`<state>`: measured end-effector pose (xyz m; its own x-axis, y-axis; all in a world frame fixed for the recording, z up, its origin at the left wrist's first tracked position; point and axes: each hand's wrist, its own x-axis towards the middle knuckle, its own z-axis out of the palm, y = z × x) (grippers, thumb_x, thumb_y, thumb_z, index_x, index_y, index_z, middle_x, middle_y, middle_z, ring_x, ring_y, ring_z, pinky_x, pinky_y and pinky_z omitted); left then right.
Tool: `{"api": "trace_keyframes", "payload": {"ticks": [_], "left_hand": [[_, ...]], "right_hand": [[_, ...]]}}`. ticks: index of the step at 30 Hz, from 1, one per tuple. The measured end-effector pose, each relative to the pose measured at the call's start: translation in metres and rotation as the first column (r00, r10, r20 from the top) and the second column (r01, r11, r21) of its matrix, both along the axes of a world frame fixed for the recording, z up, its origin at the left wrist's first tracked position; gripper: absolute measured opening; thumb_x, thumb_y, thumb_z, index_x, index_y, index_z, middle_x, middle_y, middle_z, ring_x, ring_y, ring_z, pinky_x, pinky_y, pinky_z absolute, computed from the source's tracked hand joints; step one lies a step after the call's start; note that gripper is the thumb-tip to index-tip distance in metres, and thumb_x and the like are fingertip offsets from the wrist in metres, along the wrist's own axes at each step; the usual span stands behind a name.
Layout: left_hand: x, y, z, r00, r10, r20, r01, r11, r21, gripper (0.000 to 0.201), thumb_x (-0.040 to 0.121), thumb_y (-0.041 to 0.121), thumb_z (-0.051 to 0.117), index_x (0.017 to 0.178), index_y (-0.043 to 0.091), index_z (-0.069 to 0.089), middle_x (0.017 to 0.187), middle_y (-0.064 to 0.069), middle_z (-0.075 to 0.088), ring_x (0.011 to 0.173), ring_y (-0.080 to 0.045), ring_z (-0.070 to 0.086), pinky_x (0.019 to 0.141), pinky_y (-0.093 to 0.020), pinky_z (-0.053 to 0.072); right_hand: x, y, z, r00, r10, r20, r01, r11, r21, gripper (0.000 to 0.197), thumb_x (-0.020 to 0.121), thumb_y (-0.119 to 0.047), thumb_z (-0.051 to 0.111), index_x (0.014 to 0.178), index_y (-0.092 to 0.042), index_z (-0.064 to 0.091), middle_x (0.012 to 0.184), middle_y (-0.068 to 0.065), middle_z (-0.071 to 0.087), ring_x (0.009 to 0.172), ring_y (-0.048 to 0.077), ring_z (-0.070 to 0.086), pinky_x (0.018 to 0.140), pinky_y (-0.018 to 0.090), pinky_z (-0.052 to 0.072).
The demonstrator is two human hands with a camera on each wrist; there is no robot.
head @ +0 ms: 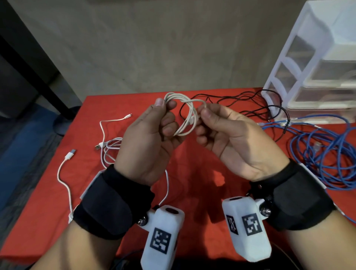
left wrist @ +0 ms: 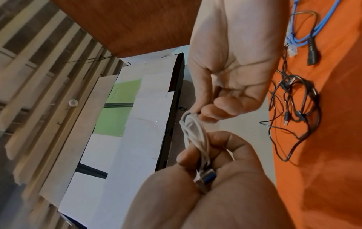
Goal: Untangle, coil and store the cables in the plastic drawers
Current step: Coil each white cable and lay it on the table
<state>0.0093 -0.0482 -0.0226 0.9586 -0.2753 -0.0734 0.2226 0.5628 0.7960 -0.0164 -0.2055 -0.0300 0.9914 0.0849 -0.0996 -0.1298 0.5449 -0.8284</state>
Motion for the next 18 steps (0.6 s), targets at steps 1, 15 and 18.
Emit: {"api": "trace_keyframes", "payload": {"ticks": [1, 15, 18], "left_hand": [[0.0, 0.0, 0.0, 1.0, 0.005, -0.007, -0.005, 1.0, -0.012, 0.026, 0.108, 0.027, 0.041, 0.1, 0.008, 0.057, 0.061, 0.008, 0.031, 0.045, -0.002, 0.032, 0.064, -0.024, 0.053], [-0.009, -0.011, -0.008, 0.969, 0.21, 0.131, -0.233, 0.953, 0.196, 0.031, 0.11, 0.026, 0.04, 0.095, 0.009, 0.061, 0.063, 0.001, 0.028, 0.054, -0.01, 0.025, 0.06, -0.033, 0.028], [-0.007, -0.011, -0.01, 0.966, 0.24, 0.097, -0.255, 0.947, 0.194, 0.031, 0.11, 0.027, 0.04, 0.097, 0.008, 0.061, 0.064, 0.0, 0.028, 0.059, -0.015, 0.025, 0.061, -0.033, 0.03]], "right_hand": [[-0.001, 0.0, 0.0, 1.0, 0.021, 0.006, -0.021, 1.0, -0.017, 0.01, 0.086, -0.011, 0.063, 0.096, -0.011, 0.066, 0.08, 0.003, 0.066, 0.065, 0.012, 0.057, 0.061, 0.024, 0.045], [-0.006, 0.003, -0.001, 0.991, 0.109, 0.076, -0.095, 0.981, -0.171, 0.008, 0.081, -0.02, 0.067, 0.079, -0.014, 0.072, 0.075, 0.005, 0.065, 0.062, 0.01, 0.055, 0.061, 0.025, 0.045], [-0.007, 0.01, -0.007, 0.995, 0.05, 0.091, -0.026, 0.97, -0.242, 0.013, 0.082, -0.027, 0.07, 0.091, -0.017, 0.07, 0.078, 0.002, 0.066, 0.063, 0.01, 0.055, 0.06, 0.026, 0.044]]}}
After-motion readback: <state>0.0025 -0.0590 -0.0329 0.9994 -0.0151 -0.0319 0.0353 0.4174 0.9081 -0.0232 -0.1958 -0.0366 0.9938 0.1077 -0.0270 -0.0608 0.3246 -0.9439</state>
